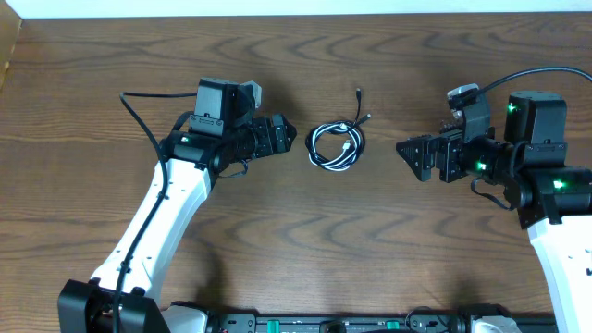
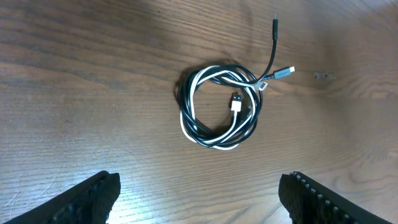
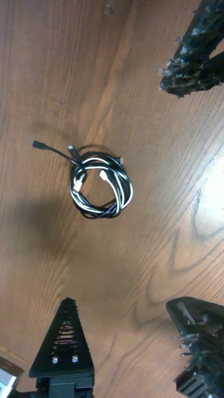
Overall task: Untangle cables
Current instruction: 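Raise both arms and move grippers toward the black-white cable bundle, then lower the left gripper onto the cable bundle and grasp a loop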
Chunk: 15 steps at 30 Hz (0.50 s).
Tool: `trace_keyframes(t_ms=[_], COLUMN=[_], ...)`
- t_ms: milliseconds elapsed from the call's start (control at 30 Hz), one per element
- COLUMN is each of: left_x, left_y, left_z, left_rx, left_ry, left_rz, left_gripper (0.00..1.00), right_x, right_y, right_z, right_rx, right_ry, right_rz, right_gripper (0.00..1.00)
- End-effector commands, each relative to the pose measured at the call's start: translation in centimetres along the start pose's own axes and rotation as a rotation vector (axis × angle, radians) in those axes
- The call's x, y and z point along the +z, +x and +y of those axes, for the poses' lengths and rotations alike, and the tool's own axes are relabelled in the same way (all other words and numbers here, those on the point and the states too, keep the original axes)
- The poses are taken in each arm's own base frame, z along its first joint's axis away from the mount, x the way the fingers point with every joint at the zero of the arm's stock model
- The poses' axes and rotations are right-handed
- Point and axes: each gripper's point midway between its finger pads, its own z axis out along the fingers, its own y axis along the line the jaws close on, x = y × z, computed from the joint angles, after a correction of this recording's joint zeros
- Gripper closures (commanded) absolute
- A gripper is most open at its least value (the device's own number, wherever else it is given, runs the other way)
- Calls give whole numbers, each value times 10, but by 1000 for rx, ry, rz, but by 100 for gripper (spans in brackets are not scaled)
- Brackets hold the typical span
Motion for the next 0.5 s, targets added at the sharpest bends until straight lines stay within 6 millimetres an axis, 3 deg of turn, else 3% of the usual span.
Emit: trace_keyframes(t_ms=[0,200,267,467], left_x=[-2,10,18,60], left_y=[-6,-9,-7,5], left_z=[-3,13,13,9], left_rx=[-4,-120,-128,-177], left_ry=[2,-112,-146,-218], left_rz=[-19,-53,-57,-62], left_gripper=[13,16,22,24], right_x=[-3,-3,-3,-3], right_y=[-5,-6,-6,-6], right_z=[8,8,8,8], right_rx=[-2,-3,-4,-4], right_ry=[-26,-25,-25,-25], right_rz=[-10,-12,-13,-14], right_gripper=[1,1,1,1])
